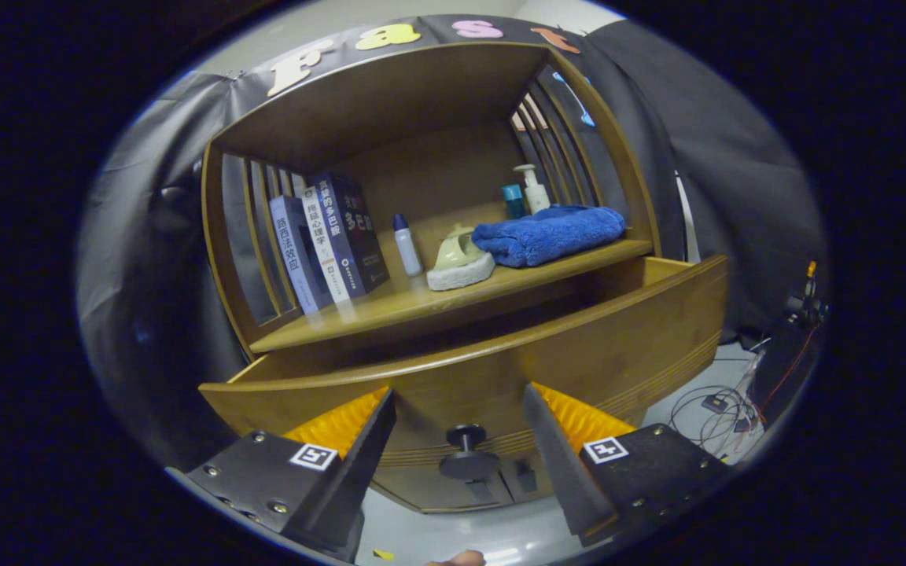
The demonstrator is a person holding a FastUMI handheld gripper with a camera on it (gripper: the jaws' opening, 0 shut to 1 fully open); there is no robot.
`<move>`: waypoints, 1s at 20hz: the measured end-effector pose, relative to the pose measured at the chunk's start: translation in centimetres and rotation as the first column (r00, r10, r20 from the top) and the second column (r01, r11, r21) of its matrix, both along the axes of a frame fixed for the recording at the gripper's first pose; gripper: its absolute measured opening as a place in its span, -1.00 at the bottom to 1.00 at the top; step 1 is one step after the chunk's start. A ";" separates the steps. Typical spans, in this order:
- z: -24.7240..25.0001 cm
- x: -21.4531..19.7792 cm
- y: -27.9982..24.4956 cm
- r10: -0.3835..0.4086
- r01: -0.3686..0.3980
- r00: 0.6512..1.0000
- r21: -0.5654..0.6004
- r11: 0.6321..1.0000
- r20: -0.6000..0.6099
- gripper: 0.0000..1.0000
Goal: Pull open the drawer, take out the items inside it, and place them on the countertop above the cabinet.
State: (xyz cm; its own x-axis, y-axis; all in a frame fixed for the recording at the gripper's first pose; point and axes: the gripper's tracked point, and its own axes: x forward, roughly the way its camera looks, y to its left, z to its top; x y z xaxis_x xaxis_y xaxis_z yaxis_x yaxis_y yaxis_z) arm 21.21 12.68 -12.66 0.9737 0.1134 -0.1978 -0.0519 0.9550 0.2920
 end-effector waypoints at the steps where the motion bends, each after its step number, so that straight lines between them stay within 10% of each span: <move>1: 0.0 0.4 0.1 -0.001 0.001 1.000 -0.004 1.000 -0.001 0.96; 20: 0.0 6.0 0.7 0.012 -0.012 1.000 0.005 1.000 -0.007 0.96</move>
